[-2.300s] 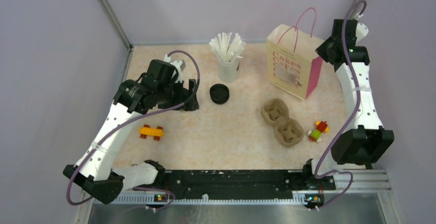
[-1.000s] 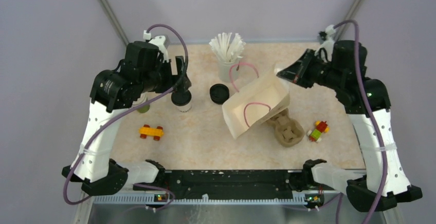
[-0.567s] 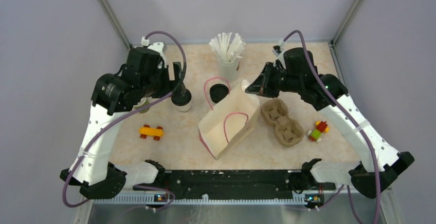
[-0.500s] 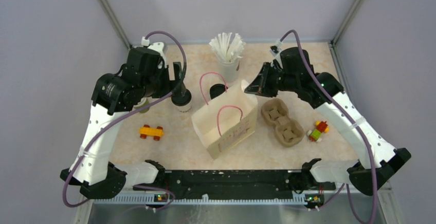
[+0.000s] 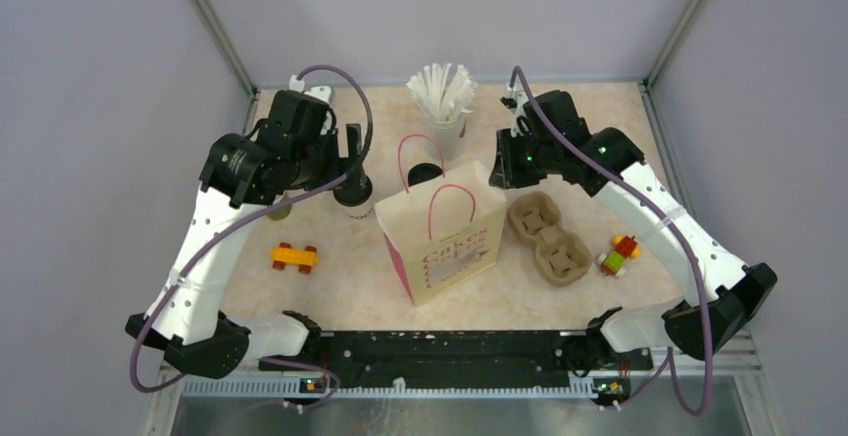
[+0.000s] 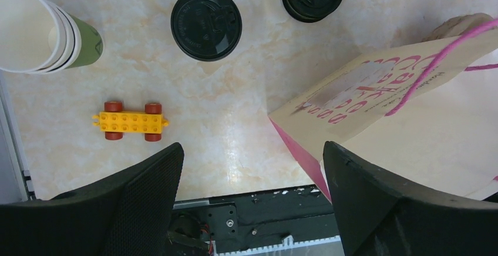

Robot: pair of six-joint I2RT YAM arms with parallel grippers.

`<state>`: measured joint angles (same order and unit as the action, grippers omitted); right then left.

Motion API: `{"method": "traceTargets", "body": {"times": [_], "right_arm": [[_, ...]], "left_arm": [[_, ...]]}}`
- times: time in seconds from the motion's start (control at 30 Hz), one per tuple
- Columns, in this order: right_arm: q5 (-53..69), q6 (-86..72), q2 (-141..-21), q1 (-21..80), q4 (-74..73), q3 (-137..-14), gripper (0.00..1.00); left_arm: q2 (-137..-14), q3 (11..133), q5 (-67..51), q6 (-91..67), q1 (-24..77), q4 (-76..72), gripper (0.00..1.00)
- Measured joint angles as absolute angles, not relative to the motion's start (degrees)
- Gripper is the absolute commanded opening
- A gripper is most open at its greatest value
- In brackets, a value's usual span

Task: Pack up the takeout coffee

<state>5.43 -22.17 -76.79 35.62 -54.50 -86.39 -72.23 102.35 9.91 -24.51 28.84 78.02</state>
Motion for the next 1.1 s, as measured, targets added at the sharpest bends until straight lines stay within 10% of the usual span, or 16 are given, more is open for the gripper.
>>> {"method": "traceTargets", "body": {"times": [0.27, 0.6, 0.77, 1.1], "right_arm": [[5.0, -15.4, -78.8, 35.6, -54.6, -88.4, 0.24], [5.3, -10.9, -80.6, 35.6, -54.4, -89.5, 0.01], [5.0, -9.5, -80.7, 35.6, -55.0, -93.6, 0.47], [5.1, -11.0, -79.2, 35.6, -55.0, -99.8, 0.56]], "left_arm": [[-75.0, 101.9, 10.0, -25.8, 28.3, 77.1, 0.92], [-76.8, 94.0, 11.6, -25.8, 22.2, 72.9, 0.98], [-79.1, 91.6, 11.4, -25.3, 18.9, 69.6, 0.99], [-85.8, 88.0, 9.2, -23.7, 17.8, 65.3, 0.99]]}}
